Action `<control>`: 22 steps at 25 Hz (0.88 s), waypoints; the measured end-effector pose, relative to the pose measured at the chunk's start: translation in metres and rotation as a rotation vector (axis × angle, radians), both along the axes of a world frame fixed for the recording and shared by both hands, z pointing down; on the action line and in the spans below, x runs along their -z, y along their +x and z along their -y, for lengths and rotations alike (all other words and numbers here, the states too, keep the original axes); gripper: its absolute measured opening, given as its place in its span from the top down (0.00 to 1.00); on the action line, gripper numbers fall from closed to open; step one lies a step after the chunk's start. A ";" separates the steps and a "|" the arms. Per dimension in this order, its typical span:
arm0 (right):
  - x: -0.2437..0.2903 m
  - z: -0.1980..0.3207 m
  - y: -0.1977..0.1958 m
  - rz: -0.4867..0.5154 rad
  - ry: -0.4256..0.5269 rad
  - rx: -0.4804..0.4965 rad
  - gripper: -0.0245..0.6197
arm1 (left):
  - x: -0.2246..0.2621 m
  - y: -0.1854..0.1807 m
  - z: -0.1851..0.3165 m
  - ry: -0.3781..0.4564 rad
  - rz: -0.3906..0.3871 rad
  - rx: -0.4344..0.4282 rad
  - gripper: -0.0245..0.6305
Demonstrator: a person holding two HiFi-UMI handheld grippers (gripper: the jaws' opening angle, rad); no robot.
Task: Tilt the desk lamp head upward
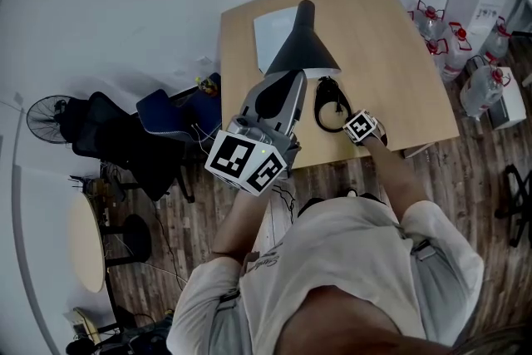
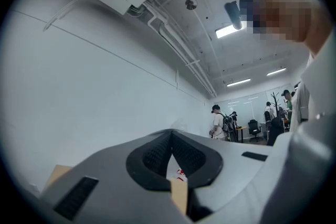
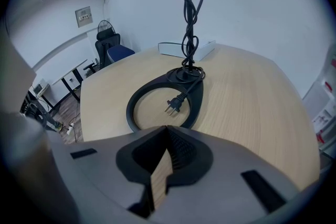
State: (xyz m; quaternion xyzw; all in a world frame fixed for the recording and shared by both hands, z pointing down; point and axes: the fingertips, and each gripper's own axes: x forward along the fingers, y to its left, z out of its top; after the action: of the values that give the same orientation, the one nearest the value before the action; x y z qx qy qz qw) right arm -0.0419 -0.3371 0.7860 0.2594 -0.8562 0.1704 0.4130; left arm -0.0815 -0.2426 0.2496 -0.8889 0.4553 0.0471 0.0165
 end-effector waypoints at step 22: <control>0.002 -0.010 0.011 0.117 0.028 -0.106 0.97 | -0.058 -0.015 -0.017 -0.083 0.018 -0.025 0.94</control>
State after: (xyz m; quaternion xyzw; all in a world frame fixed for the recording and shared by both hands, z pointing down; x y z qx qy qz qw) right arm -0.0311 -0.3271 0.7840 0.2999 -0.8662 0.1950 0.3489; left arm -0.0967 -0.2251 0.3075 -0.8948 0.4457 0.0203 -0.0169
